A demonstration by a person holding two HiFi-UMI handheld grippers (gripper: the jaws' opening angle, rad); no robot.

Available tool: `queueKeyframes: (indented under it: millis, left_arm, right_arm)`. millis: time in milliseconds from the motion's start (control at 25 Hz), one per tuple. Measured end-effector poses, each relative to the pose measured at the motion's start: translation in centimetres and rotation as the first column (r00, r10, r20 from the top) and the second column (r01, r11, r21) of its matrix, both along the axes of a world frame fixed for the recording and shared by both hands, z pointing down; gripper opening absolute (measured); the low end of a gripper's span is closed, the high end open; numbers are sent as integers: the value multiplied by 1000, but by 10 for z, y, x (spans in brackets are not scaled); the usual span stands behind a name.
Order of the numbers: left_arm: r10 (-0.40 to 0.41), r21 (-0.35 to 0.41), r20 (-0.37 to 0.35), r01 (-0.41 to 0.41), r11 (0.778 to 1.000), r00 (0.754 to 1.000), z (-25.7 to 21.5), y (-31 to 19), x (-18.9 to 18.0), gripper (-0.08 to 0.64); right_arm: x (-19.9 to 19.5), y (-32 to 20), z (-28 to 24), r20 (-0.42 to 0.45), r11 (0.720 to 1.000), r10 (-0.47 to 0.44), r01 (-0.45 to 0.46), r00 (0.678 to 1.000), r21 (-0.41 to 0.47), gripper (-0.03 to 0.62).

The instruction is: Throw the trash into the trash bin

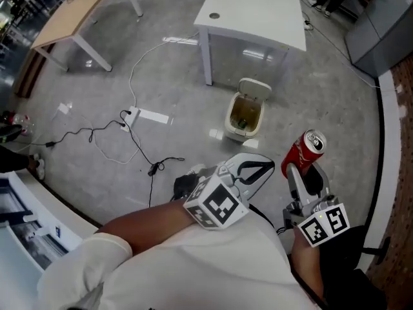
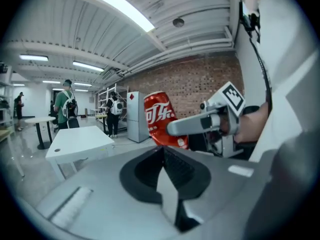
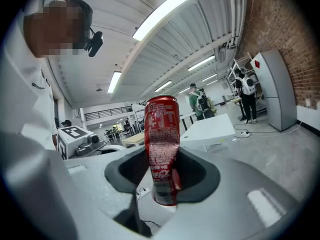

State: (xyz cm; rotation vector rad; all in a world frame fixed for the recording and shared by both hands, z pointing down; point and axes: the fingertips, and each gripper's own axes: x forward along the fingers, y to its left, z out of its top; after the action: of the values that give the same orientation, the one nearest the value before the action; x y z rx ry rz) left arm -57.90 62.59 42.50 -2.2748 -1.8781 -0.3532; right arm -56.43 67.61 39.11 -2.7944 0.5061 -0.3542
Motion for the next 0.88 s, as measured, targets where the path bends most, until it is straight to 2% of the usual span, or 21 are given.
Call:
queueKeyframes:
  millis: [240, 480, 720, 880]
  left_arm:
    - [-118, -23, 73, 120, 993, 990, 2, -15, 6, 8]
    - [-227, -21, 120, 231, 973, 967, 6, -49, 38, 8]
    - [-308, -22, 211, 320, 947, 928, 7, -75, 99, 8]
    - [-299, -51, 200, 314, 948, 933, -3, -77, 133, 8]
  right_arm:
    - [3, -21, 21, 37, 993, -117, 116, 992, 27, 163]
    - [17, -37, 37, 85, 988, -146, 141, 986, 62, 163]
    - [43, -35, 32, 66, 995, -90, 87, 994, 55, 163]
    - [63, -32, 25, 49, 998, -39, 36, 998, 45, 162]
